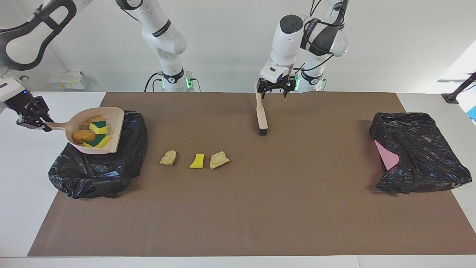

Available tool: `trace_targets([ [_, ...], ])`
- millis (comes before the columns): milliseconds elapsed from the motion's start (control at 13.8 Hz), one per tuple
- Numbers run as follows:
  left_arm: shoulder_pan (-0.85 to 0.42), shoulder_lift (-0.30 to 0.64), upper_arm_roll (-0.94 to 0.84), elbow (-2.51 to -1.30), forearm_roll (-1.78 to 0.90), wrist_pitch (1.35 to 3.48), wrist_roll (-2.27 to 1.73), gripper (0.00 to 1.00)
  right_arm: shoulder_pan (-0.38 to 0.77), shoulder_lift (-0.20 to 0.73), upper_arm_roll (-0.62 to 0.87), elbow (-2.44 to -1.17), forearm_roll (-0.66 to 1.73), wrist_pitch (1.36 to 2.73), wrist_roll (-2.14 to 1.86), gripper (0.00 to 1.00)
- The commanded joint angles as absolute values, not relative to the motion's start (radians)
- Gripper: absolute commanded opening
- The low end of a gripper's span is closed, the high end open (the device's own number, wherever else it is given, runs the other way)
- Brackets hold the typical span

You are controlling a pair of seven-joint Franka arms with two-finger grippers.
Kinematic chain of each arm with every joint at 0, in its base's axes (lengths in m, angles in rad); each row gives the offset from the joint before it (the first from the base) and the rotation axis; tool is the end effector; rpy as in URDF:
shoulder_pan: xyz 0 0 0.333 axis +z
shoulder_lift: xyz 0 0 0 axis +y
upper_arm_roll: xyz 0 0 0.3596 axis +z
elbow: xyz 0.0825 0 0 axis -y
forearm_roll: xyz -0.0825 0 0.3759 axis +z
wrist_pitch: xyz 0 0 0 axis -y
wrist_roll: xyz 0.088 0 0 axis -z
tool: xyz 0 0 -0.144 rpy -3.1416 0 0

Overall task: Sweep and dump trash in bin
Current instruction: 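Tip the dustpan into the bag while the left gripper sets down the brush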

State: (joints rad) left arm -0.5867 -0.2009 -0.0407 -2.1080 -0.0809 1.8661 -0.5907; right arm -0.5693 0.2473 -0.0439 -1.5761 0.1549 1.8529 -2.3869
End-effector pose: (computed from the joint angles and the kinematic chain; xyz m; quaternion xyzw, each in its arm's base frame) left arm 0.3773 -0.2860 0.5084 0.9992 -0.0053 -0.0365 0.0165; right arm 0.5392 -0.3546 0.5073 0.6454 0.7605 0.0702 0.0100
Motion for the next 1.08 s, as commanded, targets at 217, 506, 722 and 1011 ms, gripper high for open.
trace_targets([
  [217, -0.379, -0.164, -0.051, -2.022, -0.078, 1.842, -0.292, 1.00, -0.545, 0.242, -0.044, -1.586, 0.014, 1.893, -2.268, 0.00],
  [506, -0.249, -0.134, -0.051, -2.003, -0.077, 1.862, -0.157, 1.00, -0.439, 0.183, -0.044, -1.633, -0.155, 1.913, -2.067, 0.00],
  [722, -0.148, -0.117, -0.051, -2.003, -0.077, 1.931, -0.074, 1.00, -0.361, 0.100, -0.043, -1.724, -0.294, 1.953, -1.927, 0.00],
  [1011, -0.071, -0.101, -0.051, -1.987, -0.019, 1.965, 0.004, 1.00, -0.318, -0.038, -0.041, -1.885, -0.420, 1.991, -1.786, 0.00],
])
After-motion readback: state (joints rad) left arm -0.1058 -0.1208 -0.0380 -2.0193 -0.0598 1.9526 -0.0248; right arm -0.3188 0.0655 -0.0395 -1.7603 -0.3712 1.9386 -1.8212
